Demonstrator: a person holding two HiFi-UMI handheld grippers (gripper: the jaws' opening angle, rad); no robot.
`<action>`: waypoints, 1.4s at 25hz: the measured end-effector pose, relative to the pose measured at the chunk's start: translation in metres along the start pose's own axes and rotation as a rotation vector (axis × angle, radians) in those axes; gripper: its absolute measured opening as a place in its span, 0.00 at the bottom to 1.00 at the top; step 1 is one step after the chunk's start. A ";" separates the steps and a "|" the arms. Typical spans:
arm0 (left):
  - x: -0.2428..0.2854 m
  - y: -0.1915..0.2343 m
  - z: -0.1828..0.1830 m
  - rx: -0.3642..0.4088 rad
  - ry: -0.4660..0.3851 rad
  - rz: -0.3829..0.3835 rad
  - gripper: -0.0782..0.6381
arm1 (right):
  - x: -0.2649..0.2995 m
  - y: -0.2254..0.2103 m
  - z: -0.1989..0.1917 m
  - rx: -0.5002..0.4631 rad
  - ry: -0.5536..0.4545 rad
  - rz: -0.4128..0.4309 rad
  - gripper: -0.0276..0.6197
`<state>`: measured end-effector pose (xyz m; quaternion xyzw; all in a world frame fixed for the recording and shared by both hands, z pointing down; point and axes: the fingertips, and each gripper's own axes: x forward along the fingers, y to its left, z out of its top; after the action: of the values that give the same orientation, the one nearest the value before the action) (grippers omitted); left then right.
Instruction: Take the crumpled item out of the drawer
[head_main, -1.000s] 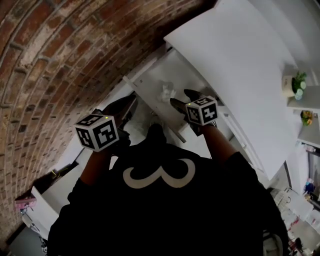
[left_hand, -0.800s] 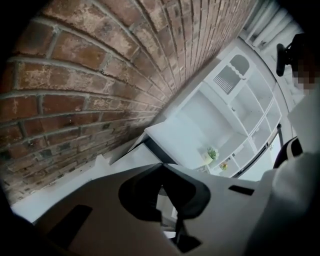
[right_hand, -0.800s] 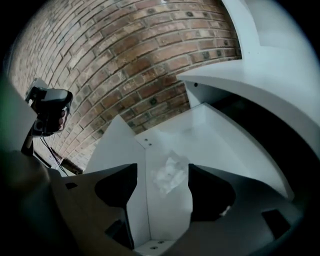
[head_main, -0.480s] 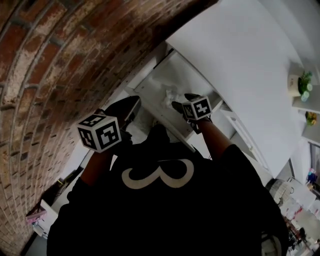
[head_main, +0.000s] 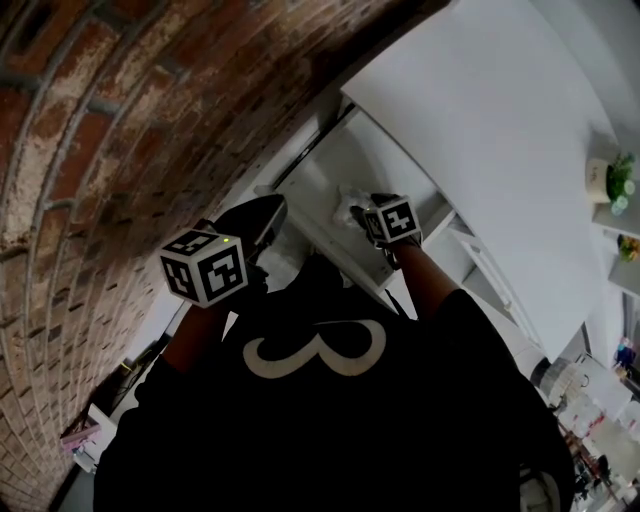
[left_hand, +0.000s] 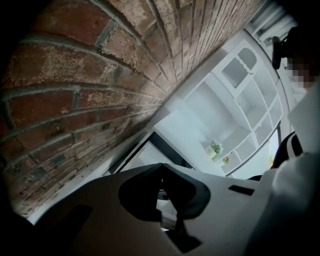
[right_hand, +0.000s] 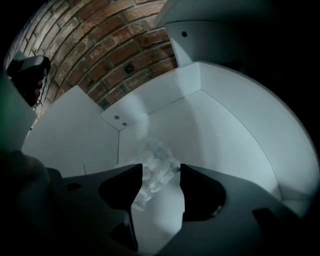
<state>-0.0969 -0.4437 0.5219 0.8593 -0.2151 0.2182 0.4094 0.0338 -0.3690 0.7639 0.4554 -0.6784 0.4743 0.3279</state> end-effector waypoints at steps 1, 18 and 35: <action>0.001 0.001 0.002 -0.001 0.000 0.001 0.11 | 0.001 -0.003 -0.001 -0.003 0.010 -0.014 0.39; 0.018 -0.002 0.006 -0.001 0.009 -0.006 0.11 | 0.004 -0.004 -0.007 0.054 0.008 0.037 0.15; 0.009 -0.051 -0.006 -0.019 -0.050 0.045 0.11 | -0.098 0.016 0.020 -0.054 -0.227 0.125 0.12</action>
<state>-0.0624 -0.4115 0.4990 0.8555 -0.2466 0.2040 0.4071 0.0548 -0.3553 0.6660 0.4539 -0.7506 0.4210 0.2309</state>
